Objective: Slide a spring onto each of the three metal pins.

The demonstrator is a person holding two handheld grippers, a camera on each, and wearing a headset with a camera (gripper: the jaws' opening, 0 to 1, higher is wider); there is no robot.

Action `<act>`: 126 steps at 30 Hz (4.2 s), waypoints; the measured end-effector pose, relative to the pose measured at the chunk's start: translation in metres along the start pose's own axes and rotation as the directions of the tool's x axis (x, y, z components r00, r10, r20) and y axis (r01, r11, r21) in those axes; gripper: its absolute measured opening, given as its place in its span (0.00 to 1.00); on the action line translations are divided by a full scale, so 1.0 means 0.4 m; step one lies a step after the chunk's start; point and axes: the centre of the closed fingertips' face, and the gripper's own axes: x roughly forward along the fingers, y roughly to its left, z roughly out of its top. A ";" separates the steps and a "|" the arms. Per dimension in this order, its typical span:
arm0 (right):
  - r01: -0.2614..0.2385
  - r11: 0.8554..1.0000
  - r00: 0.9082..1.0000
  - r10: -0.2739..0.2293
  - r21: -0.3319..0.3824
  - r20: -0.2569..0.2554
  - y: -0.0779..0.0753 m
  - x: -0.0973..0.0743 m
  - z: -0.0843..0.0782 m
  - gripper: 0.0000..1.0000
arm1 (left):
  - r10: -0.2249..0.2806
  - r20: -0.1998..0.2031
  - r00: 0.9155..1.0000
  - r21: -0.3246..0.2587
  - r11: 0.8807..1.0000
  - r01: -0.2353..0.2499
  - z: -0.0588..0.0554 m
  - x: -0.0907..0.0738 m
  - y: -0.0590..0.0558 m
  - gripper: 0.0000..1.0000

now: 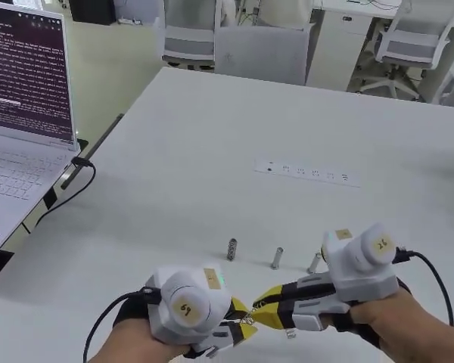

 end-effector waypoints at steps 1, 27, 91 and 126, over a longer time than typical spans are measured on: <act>-0.001 1.000 1.000 0.001 -0.001 0.000 0.001 0.000 0.001 0.08 | -0.001 0.002 1.000 -0.001 1.000 0.001 0.001 0.000 -0.001 0.03; -0.071 0.947 0.961 -0.018 -0.312 -0.275 0.017 -0.051 -0.014 0.15 | -0.073 0.120 0.990 0.025 0.997 0.070 0.076 -0.003 -0.033 0.02; -0.130 0.902 0.910 -0.057 -0.412 -0.411 0.013 -0.098 -0.008 0.08 | -0.097 0.222 0.970 -0.017 0.994 0.103 0.130 0.010 -0.027 0.05; -0.054 0.931 0.909 -0.104 -0.361 -0.404 -0.063 -0.124 -0.056 0.08 | 0.048 0.137 0.989 -0.181 0.983 -0.022 -0.019 -0.091 0.065 0.23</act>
